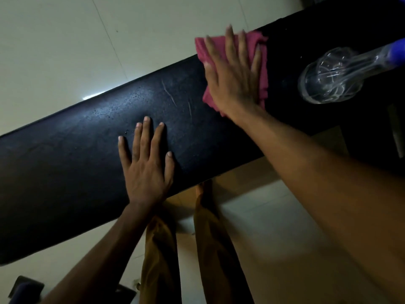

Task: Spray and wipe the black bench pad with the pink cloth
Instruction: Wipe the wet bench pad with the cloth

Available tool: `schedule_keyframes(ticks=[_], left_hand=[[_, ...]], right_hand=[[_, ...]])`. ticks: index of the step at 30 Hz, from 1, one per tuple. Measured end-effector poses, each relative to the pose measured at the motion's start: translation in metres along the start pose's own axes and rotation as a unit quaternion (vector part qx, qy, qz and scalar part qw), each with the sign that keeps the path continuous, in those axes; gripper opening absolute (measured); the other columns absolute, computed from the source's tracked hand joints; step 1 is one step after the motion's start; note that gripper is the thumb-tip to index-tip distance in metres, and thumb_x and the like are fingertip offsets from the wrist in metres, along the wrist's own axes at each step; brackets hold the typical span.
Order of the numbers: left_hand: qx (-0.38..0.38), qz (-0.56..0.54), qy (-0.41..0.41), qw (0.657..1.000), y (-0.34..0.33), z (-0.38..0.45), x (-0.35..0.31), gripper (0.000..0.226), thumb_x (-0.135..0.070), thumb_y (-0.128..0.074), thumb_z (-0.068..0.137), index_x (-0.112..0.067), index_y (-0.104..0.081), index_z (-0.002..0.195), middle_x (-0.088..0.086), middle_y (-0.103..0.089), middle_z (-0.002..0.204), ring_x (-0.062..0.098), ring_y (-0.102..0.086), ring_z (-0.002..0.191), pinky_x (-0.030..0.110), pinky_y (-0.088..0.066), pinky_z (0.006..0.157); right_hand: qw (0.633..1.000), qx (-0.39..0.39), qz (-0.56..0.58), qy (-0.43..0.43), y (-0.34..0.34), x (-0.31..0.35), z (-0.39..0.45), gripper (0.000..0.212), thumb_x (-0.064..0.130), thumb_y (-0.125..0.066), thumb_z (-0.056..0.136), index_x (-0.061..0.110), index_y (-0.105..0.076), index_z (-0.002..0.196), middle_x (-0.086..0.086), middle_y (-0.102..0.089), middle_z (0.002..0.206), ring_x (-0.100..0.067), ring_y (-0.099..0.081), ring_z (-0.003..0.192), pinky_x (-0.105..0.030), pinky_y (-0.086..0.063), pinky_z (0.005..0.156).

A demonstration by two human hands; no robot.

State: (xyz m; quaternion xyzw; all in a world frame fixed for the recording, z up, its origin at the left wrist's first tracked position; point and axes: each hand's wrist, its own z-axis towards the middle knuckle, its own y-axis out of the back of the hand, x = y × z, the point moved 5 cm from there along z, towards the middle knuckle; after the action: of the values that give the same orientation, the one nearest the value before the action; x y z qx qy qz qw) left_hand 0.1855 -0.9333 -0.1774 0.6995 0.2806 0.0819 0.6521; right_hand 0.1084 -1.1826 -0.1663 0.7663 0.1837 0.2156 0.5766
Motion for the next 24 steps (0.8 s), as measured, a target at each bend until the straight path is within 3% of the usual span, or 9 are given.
schedule_keyframes(ticks=[5, 10, 13, 15, 18, 20, 22, 24], left_hand=[[-0.004, 0.002, 0.005, 1.000, -0.002, -0.005, 0.001, 0.063, -0.042, -0.029, 0.101, -0.019, -0.022, 0.160, 0.009, -0.014, 0.168, 0.022, -0.007, 0.156, 0.058, -0.005, 0.124], [-0.009, 0.007, 0.007, 1.000, -0.002, -0.001, -0.001, 0.063, -0.042, -0.029, 0.101, -0.019, -0.024, 0.159, 0.009, -0.016, 0.168, 0.023, -0.009, 0.156, 0.059, -0.006, 0.124], [-0.012, 0.008, 0.004, 1.000, -0.002, -0.001, -0.001, 0.063, -0.042, -0.030, 0.101, -0.019, -0.024, 0.159, 0.010, -0.016, 0.168, 0.023, -0.009, 0.156, 0.060, -0.007, 0.123], [-0.011, 0.006, 0.002, 1.000, -0.001, -0.001, 0.000, 0.063, -0.042, -0.030, 0.101, -0.020, -0.023, 0.159, 0.010, -0.016, 0.168, 0.023, -0.008, 0.156, 0.060, -0.006, 0.123], [-0.009, 0.003, 0.004, 1.000, 0.000, -0.002, 0.000, 0.062, -0.042, -0.029, 0.101, -0.021, -0.022, 0.159, 0.009, -0.015, 0.168, 0.022, -0.007, 0.156, 0.060, -0.006, 0.124], [-0.015, 0.006, 0.005, 1.000, 0.000, -0.002, 0.000, 0.062, -0.042, -0.028, 0.101, -0.021, -0.022, 0.159, 0.008, -0.015, 0.168, 0.022, -0.008, 0.156, 0.059, -0.006, 0.124], [-0.018, 0.006, 0.003, 1.000, 0.000, -0.002, 0.001, 0.061, -0.042, -0.028, 0.102, -0.023, -0.023, 0.159, 0.008, -0.016, 0.168, 0.022, -0.009, 0.156, 0.059, -0.007, 0.124], [-0.017, 0.001, 0.002, 1.000, 0.000, -0.003, 0.001, 0.061, -0.041, -0.030, 0.101, -0.023, -0.024, 0.159, 0.007, -0.017, 0.168, 0.022, -0.010, 0.156, 0.059, -0.007, 0.124]], right_hand=[[0.999, -0.019, 0.016, 0.020, -0.008, 0.019, -0.002, 0.053, 0.048, -0.021, 0.105, 0.039, -0.021, 0.157, -0.004, -0.009, 0.169, -0.027, -0.005, 0.156, -0.055, 0.002, 0.122], [0.989, -0.008, 0.012, 0.148, -0.028, 0.009, -0.114, 0.053, 0.044, -0.029, 0.106, 0.035, -0.023, 0.158, -0.004, -0.015, 0.168, -0.028, -0.009, 0.155, -0.054, -0.002, 0.124], [0.981, 0.015, 0.005, 0.192, -0.032, -0.005, -0.129, 0.053, 0.043, -0.031, 0.105, 0.034, -0.025, 0.158, -0.001, -0.020, 0.167, -0.026, -0.013, 0.155, -0.051, -0.003, 0.123], [0.994, -0.022, 0.028, 0.107, -0.024, -0.015, -0.099, 0.052, 0.041, -0.029, 0.106, 0.033, -0.027, 0.157, 0.001, -0.022, 0.166, -0.025, -0.015, 0.154, -0.048, -0.004, 0.123], [0.989, -0.086, 0.047, -0.113, -0.013, -0.023, -0.048, 0.053, 0.045, -0.023, 0.105, 0.036, -0.022, 0.158, 0.000, -0.017, 0.168, -0.026, -0.011, 0.155, -0.052, -0.006, 0.123], [0.981, -0.093, 0.038, -0.166, -0.012, -0.005, -0.031, 0.055, 0.049, -0.021, 0.104, 0.038, -0.019, 0.158, -0.003, -0.012, 0.169, -0.029, -0.007, 0.155, -0.057, -0.003, 0.123], [0.995, -0.071, 0.034, -0.053, -0.014, 0.028, -0.026, 0.055, 0.048, -0.023, 0.103, 0.039, -0.019, 0.157, -0.006, -0.012, 0.168, -0.031, -0.007, 0.155, -0.060, -0.004, 0.122], [0.985, -0.024, 0.004, 0.170, -0.019, 0.056, -0.035, 0.054, 0.044, -0.026, 0.103, 0.038, -0.022, 0.157, -0.005, -0.017, 0.167, -0.029, -0.012, 0.155, -0.057, -0.004, 0.122]])
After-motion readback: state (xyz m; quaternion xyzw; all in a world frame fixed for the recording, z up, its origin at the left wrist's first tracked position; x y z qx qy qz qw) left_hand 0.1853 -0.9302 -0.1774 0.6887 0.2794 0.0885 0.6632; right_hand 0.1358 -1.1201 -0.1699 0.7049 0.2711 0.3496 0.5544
